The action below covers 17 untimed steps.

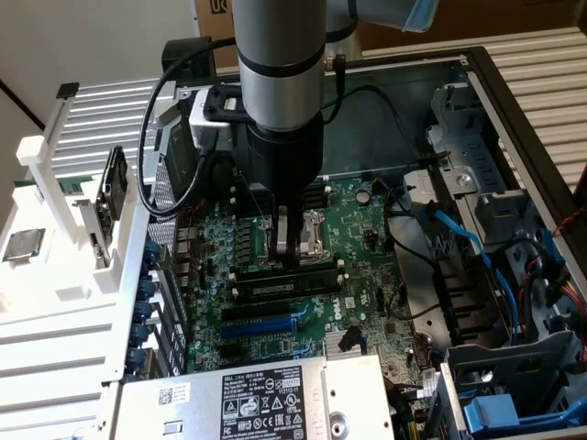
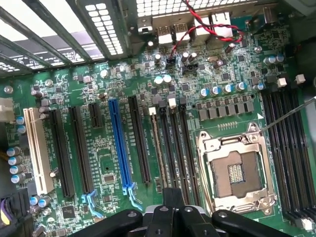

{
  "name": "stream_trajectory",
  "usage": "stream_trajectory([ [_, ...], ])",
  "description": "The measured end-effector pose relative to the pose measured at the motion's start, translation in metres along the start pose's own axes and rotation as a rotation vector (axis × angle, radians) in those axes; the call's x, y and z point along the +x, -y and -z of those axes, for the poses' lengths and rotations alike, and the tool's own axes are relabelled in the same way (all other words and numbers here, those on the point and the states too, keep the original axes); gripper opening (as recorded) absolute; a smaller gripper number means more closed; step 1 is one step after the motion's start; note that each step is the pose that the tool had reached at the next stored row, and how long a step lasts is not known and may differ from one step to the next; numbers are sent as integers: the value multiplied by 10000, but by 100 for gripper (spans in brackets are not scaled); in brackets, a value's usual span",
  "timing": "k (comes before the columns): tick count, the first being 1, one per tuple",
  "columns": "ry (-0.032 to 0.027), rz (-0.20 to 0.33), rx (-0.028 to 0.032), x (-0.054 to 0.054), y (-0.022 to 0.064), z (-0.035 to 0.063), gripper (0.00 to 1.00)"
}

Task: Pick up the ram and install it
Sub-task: 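Press down the ram until it locks into place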

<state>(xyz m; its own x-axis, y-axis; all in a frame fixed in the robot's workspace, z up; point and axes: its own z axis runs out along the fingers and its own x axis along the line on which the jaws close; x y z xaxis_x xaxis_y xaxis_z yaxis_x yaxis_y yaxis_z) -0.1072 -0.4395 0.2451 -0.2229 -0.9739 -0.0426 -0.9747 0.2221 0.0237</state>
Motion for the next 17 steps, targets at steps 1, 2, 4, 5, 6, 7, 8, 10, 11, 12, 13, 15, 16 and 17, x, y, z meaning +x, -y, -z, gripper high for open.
stream_trajectory([
  [1, 2, -138, 4, 0, 0, 0, 11],
  [2, 5, -269, 8, 0, 0, 0, 11],
  [4, 10, -530, 16, 0, 0, 0, 11],
  [5, 16, -793, 24, 0, 0, 0, 11],
  [6, 18, -919, 27, 0, 0, 0, 11],
  [7, 24, -1176, 35, 0, 0, 0, 11],
  [8, 26, -1300, 39, 0, 0, 0, 11],
  [10, 32, -1564, 48, 0, 0, 0, 11],
  [11, 36, -1697, 53, 0, 0, 0, 11],
  [12, 39, -1828, 58, 0, 0, 0, 11],
  [13, 42, -1961, 62, 0, 0, 0, 11],
  [15, 48, -2209, 71, 0, 0, 0, 11],
  [16, 50, -2326, 75, 0, 0, 0, 11],
  [17, 52, -2440, 79, 0, 0, 0, 11],
])
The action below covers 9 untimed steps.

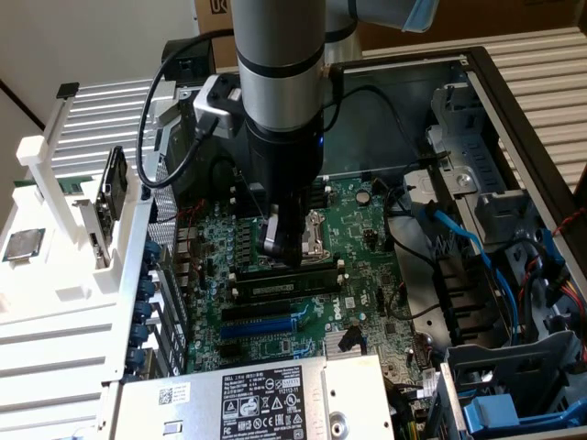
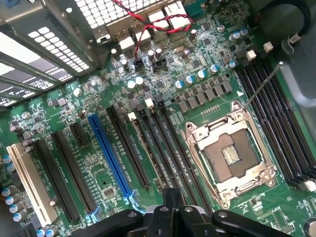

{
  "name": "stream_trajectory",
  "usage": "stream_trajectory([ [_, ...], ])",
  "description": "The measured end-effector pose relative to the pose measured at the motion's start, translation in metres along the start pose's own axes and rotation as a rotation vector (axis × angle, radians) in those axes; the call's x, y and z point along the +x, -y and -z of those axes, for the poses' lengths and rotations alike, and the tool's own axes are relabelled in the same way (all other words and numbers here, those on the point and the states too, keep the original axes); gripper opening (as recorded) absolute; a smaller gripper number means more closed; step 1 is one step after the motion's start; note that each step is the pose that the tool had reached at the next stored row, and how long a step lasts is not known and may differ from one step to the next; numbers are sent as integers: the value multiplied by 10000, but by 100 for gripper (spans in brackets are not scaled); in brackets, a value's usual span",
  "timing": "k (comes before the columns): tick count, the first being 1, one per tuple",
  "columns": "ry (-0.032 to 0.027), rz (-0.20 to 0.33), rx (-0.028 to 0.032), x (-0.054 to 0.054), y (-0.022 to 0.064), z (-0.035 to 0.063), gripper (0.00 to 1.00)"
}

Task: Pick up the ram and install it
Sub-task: 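Press down the ram until it locks into place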

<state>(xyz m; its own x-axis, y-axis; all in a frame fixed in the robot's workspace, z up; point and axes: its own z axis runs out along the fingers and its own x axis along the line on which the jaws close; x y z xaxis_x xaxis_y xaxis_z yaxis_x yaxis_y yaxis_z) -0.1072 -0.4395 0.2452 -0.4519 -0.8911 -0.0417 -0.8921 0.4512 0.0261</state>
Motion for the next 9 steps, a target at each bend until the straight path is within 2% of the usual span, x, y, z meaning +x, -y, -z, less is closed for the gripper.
stream_trajectory([
  [9, 32, -1257, 50, 0, 0, 0, 11],
])
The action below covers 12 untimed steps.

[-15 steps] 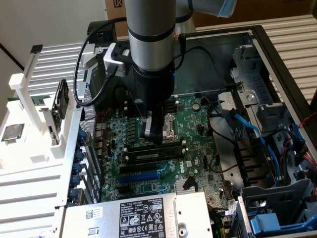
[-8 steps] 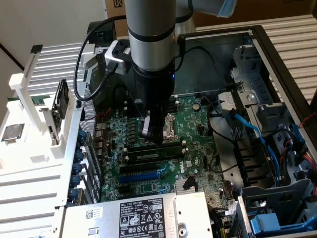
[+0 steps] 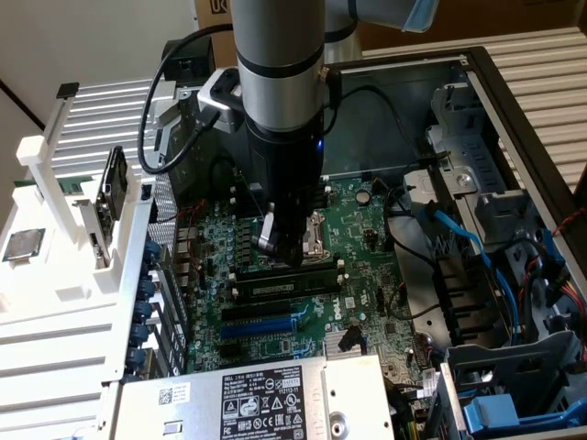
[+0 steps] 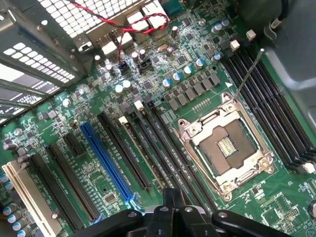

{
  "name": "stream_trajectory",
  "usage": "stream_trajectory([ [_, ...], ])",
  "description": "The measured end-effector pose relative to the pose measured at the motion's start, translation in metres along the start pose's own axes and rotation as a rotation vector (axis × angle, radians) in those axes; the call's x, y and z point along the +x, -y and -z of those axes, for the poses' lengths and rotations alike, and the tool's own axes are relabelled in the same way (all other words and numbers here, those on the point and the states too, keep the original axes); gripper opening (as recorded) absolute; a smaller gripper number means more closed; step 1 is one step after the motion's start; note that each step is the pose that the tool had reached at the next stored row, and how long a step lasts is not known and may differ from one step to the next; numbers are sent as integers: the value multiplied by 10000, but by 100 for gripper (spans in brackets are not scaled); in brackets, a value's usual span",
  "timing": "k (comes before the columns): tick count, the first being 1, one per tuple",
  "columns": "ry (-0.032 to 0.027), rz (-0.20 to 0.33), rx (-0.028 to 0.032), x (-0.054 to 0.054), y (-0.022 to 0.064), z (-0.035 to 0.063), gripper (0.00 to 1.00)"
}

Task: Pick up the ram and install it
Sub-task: 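Press down the ram until it locks into place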

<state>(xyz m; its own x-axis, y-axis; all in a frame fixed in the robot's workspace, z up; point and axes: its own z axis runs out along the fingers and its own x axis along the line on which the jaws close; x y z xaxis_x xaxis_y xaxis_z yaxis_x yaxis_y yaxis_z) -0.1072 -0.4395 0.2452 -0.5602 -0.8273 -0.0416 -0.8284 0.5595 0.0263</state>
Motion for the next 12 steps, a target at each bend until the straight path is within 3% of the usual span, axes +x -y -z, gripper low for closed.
stream_trajectory([
  [12, 49, -1871, 78, 0, 0, 0, 11],
])
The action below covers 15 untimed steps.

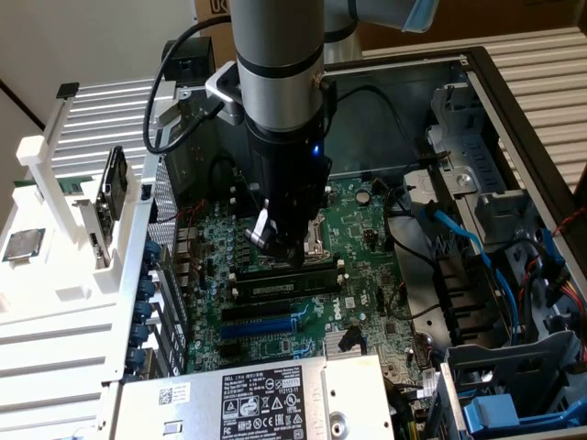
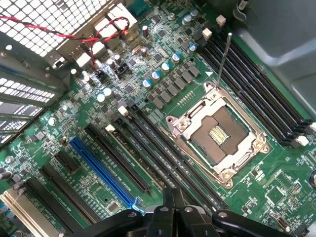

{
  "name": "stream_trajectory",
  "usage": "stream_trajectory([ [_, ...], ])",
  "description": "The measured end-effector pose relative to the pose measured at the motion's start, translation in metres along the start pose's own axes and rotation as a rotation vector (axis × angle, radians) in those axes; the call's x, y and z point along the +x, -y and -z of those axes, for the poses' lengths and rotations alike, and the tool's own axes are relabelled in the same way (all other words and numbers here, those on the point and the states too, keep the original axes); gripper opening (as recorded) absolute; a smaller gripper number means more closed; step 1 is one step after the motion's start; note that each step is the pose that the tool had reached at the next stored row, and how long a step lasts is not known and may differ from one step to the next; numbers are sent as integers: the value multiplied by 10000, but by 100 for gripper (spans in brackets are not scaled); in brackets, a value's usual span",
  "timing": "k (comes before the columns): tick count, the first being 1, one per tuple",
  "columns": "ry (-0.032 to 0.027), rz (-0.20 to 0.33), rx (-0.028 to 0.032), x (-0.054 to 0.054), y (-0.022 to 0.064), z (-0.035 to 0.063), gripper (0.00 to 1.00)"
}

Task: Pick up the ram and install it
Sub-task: 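Press down the ram until it locks into place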

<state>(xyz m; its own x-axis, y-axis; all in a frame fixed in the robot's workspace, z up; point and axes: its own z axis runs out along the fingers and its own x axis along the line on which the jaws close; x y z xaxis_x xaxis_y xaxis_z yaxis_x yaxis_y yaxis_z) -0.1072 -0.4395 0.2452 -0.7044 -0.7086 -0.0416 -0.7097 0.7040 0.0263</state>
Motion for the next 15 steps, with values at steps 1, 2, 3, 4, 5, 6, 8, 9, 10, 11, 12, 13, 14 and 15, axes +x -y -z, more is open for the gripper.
stream_trajectory([
  [1, 4, -159, 6, 0, 0, 0, 11],
  [2, 9, -320, 13, 0, 0, 0, 11],
  [3, 13, -465, 19, 0, 0, 0, 11],
  [4, 17, -622, 26, 0, 0, 0, 11],
  [5, 21, -775, 32, 0, 0, 0, 11],
  [6, 24, -930, 38, 0, 0, 0, 11],
  [8, 33, -1240, 51, 0, 0, 0, 11],
  [9, 37, -1391, 58, 0, 0, 0, 11],
  [10, 41, -1545, 64, 0, 0, 0, 11],
  [11, 44, -1692, 70, 0, 0, 0, 11],
  [12, 48, -1843, 77, 0, 0, 0, 11],
  [13, 52, -1999, 83, 0, 0, 0, 11],
  [14, 56, -2149, 89, 0, 0, 0, 11],
  [15, 60, -2300, 96, 0, 0, 0, 11],
])
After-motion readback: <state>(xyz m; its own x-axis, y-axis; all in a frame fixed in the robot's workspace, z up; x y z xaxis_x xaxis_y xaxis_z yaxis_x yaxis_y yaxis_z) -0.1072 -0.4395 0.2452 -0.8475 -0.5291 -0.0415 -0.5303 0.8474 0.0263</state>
